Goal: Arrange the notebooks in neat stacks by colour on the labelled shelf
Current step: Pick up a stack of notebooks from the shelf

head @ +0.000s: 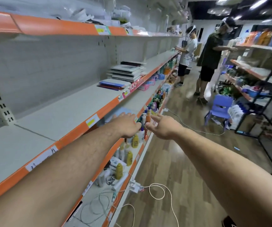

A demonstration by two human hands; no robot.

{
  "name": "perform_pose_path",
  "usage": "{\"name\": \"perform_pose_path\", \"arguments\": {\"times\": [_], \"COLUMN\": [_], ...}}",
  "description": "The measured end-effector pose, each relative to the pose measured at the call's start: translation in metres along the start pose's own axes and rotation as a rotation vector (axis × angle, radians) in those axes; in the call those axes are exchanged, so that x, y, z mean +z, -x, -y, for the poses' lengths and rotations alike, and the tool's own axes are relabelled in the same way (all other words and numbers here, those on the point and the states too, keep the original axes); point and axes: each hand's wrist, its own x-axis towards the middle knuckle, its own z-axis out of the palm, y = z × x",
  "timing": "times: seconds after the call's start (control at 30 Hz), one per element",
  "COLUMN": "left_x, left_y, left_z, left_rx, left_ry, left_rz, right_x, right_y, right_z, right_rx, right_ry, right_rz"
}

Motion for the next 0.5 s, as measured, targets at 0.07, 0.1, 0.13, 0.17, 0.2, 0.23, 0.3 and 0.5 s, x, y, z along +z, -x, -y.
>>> {"name": "perform_pose_path", "arguments": {"times": [0.07,0.1,0.13,0.17,0.2,0.23,0.3,0.5], "left_x": [-0.007,-0.011,-0.014,-0.018,-0.021,-0.023,-0.029,-0.036], "left_y": [-0.038,-0.058,-0.078,-0.096,-0.116,-0.135,-0.171,-0.26], "left_z": [-0.007,-0.009,-0.011,-0.013,-0.015,-0.017,-0.022,-0.039], "left_rx": [0.038,0.054,0.065,0.071,0.08,0.092,0.119,0.146], "left_ry": [-0.015,-0.016,-0.015,-0.015,-0.016,-0.017,-0.023,-0.041], "left_rz": [-0.009,-0.016,-0.018,-0.018,-0.017,-0.019,-0.035,-0.019], "right_x": [-0.005,-0.009,-0.012,-0.015,-0.019,-0.022,-0.03,-0.043], "right_y": [-0.03,-0.045,-0.059,-0.073,-0.086,-0.101,-0.127,-0.19], "right_z": [-0.017,-0.025,-0.033,-0.041,-0.048,-0.057,-0.072,-0.117], "right_rx": [0.044,0.065,0.083,0.098,0.114,0.131,0.156,0.171], "right_ry": [0.018,0.024,0.027,0.028,0.025,0.026,0.023,0.023], "right_rz": [-0.014,-0.016,-0.021,-0.023,-0.024,-0.027,-0.04,-0.035]}}
